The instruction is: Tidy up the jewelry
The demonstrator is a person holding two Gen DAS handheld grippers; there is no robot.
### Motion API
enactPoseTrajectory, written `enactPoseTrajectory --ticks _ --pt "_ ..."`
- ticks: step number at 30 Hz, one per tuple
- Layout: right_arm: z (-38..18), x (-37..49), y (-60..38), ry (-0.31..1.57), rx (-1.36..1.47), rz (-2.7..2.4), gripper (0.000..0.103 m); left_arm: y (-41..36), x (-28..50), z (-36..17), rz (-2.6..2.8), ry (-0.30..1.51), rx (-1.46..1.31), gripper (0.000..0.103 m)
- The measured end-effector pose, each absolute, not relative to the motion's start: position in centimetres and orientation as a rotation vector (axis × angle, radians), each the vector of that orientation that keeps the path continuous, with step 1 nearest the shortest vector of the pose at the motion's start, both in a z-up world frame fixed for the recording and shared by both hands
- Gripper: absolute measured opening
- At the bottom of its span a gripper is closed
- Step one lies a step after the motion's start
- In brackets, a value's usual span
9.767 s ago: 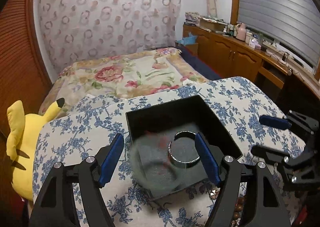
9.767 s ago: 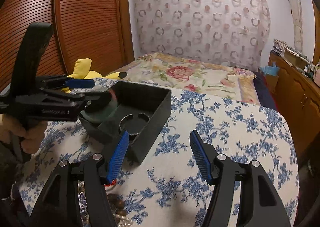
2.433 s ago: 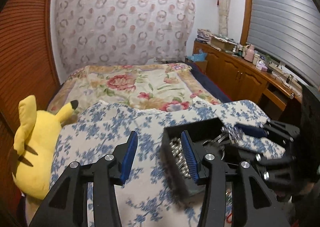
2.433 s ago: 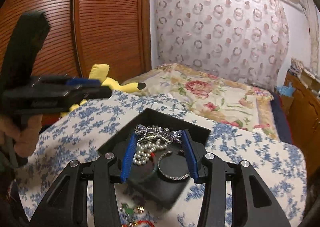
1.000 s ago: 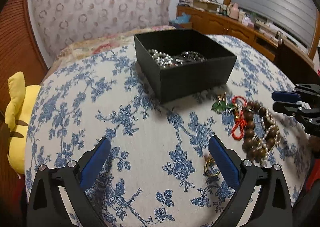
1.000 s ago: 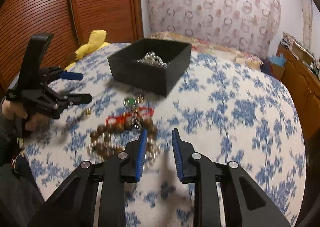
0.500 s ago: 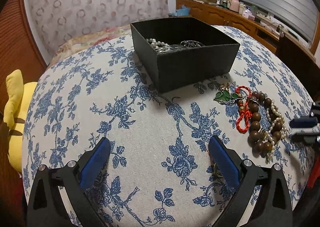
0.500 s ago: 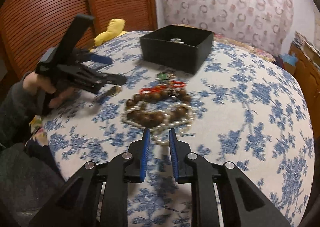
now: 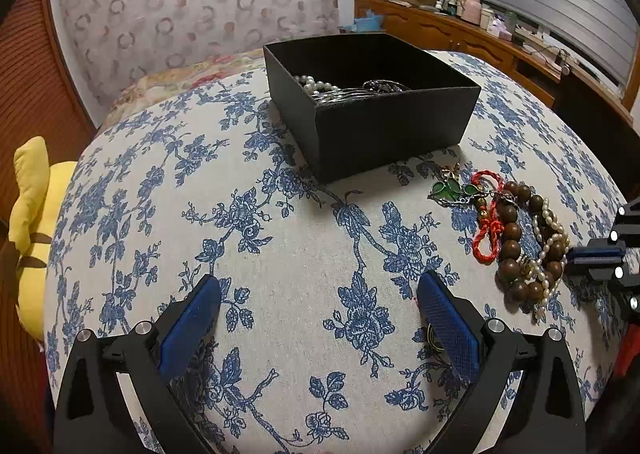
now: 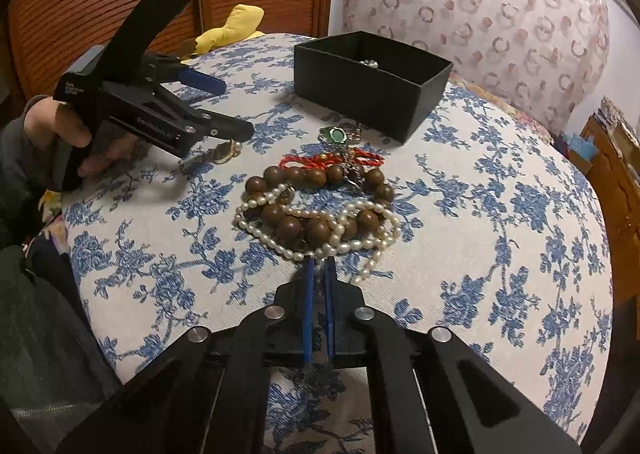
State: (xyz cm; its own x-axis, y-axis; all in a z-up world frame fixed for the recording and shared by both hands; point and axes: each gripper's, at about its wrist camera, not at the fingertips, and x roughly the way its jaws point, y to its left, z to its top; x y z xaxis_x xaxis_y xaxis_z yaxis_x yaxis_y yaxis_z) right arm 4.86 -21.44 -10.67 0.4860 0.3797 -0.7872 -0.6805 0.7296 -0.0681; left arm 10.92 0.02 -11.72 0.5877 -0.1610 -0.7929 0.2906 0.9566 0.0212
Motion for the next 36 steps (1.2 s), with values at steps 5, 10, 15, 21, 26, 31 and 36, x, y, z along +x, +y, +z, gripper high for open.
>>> enactPoseTrajectory --ticks 5,10,15,21,26,31,36 --pt "-9.3 5.7 -24.1 0.783 -0.311 0.59 0.006 0.3 9.9 -11.5 -0.268 0.896 0.135 0.095" --pt "-6.9 6.3 -26.1 0.713 -0.256 0.537 0.006 -0.2 8.1 -10.8 -0.312 0.867 0.11 0.095" --pt "-5.4 6.8 -26.7 0.669 -0.248 0.5 0.006 -1.3 6.6 -10.0 -0.349 0.837 0.108 0.086" --pt "-4.0 6.9 -26.5 0.62 -0.249 0.491 0.006 -2.9 6.5 -10.4 -0.379 0.85 0.135 0.066" --pt "-2.5 7.1 -26.4 0.582 -0.244 0.489 0.006 -3.8 6.2 -11.1 -0.399 0.863 0.146 0.052" --pt "-1.3 7.2 -26.0 0.552 -0.248 0.49 0.006 -4.0 6.2 -11.1 -0.395 0.853 0.158 0.029" --pt "0.0 7.0 -25.8 0.523 -0.256 0.492 0.006 -4.2 5.8 -11.0 -0.402 0.841 0.162 0.018"
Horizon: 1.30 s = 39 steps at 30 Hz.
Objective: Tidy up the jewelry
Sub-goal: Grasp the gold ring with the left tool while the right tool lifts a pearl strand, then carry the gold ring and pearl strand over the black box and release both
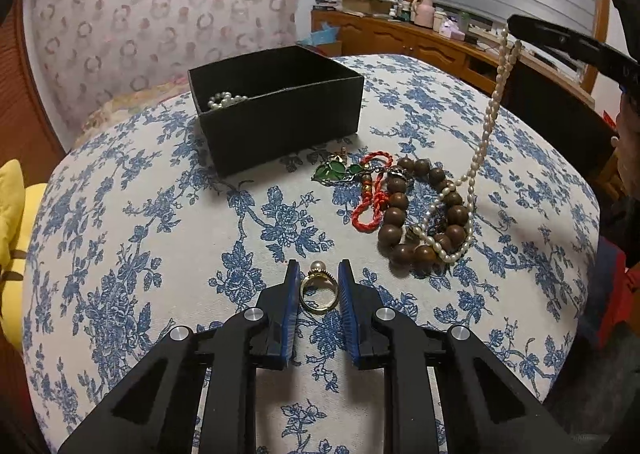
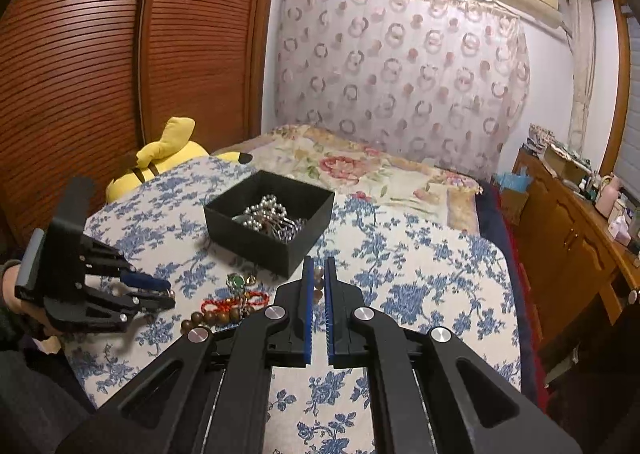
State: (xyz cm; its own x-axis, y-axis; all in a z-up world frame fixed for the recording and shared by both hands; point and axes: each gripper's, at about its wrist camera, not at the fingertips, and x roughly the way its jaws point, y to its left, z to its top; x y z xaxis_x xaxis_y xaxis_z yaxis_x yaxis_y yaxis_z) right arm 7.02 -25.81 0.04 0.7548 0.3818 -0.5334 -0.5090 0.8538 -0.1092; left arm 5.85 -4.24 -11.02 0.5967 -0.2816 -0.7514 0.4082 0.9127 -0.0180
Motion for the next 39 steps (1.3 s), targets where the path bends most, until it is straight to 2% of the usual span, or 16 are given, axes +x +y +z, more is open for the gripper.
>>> enactPoseTrajectory --ticks 20,29,39 --pt "6.5 8.1 -23.6 0.382 -0.295 0.525 0.006 -1.8 7.8 -5.8 -0.354 0.713 0.07 0.018" --pt "8.9 11.4 -22.2 0.369 -0.273 0.553 0.006 -1.1 10.2 -3.0 -0.33 0.653 0.054 0.018" --pt "11.1 15.8 -19.6 0.331 -0.256 0.554 0.006 -0.9 12.6 -2.1 -0.307 0.639 0.047 0.018"
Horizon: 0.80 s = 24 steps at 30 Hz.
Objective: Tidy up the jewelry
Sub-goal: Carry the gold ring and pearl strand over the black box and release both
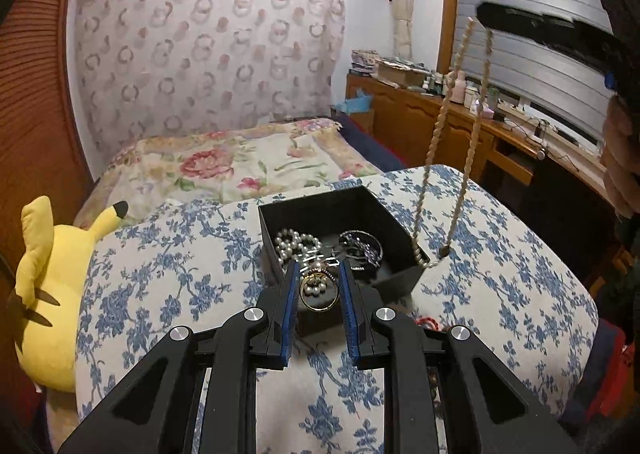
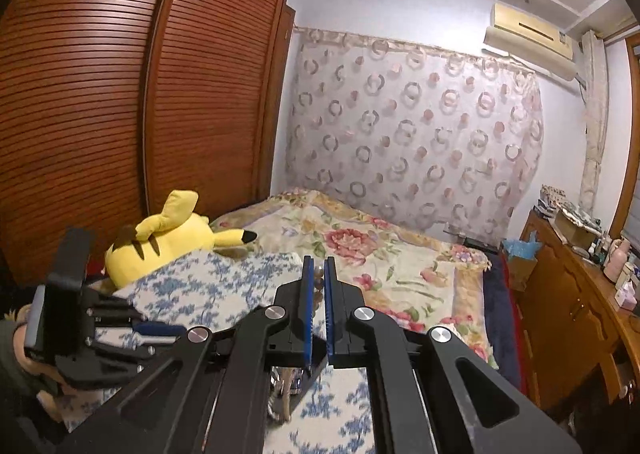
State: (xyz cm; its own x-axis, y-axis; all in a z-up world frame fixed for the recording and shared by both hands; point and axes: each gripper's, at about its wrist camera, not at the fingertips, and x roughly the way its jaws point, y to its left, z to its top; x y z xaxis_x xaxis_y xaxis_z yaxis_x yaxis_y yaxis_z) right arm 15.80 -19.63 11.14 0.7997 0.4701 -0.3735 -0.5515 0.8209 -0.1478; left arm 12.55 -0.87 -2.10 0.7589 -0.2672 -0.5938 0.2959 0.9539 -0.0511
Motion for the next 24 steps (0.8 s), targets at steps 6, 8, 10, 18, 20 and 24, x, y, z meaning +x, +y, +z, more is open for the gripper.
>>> enactPoseTrajectory --ticks 6,8,10,18,20,24 --pt "11.9 18.0 -18.2 0.32 -0.264 0.556 0.006 -0.8 13.7 -2.2 -0.3 0.647 0.046 0.018" --pt "11.9 18.7 -17.8 0.319 -0.268 0.551 0.006 -0.8 14.1 -2.3 -0.295 0.651 0.046 0.018" --pt "11.7 19.3 -17.5 0.326 -0.273 0.547 0.006 -0.7 14.5 -2.4 -0.29 0.656 0.044 0.018" --pt "7.8 22.1 -15.6 0.406 -0.333 0.519 0.006 -0.7 14.8 -2.8 -0.29 0.664 0.038 0.018" --pt "6.4 22.7 -15.4 0.442 -0.338 0.517 0.006 -0.8 14.9 -2.9 -0.29 0.665 0.04 0.018" --pt "3.5 23.7 -15.2 0.521 -0.329 0.527 0.006 -1.0 15.1 -3.1 -0.288 0.668 0.042 0.018"
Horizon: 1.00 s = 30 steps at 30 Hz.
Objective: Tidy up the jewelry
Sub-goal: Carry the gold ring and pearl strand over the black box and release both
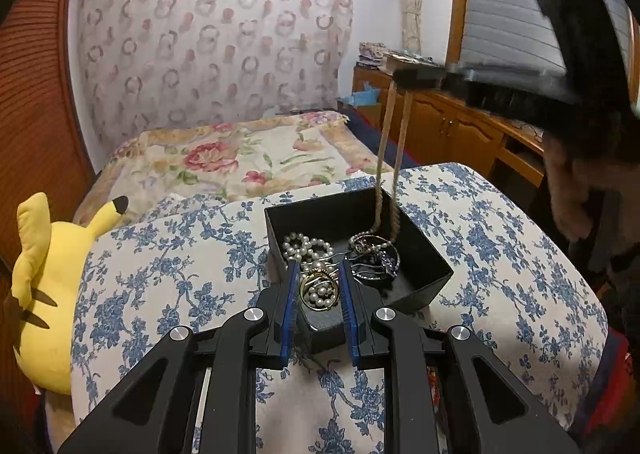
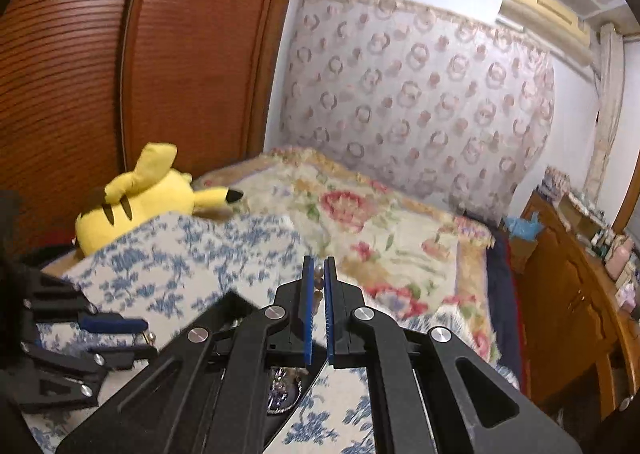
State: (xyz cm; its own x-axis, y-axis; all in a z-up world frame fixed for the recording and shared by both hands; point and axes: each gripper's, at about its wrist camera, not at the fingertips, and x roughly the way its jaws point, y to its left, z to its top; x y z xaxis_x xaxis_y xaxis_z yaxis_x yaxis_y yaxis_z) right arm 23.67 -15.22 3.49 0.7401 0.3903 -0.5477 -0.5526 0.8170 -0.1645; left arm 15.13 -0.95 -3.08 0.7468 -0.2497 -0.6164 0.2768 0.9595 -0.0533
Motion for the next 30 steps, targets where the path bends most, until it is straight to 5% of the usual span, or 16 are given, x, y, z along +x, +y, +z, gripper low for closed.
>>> enactPoseTrajectory --ticks 14,18,30 --pt "0.0 24.0 -15.4 0.638 -0.292 0.574 0.007 -1.5 16.6 -3.5 -0.275 0.686 0.052 0.018" --pt "-0.3 23.7 -16.3 0.645 -0.275 0.577 0.03 -1.7 17.1 -3.8 -0.27 0.695 0.054 0.018" --pt "-2.7 20.7 -20.0 0.672 -0.229 0.555 0.03 -2.8 19.6 -4.1 -0.26 0.715 0.083 0.018"
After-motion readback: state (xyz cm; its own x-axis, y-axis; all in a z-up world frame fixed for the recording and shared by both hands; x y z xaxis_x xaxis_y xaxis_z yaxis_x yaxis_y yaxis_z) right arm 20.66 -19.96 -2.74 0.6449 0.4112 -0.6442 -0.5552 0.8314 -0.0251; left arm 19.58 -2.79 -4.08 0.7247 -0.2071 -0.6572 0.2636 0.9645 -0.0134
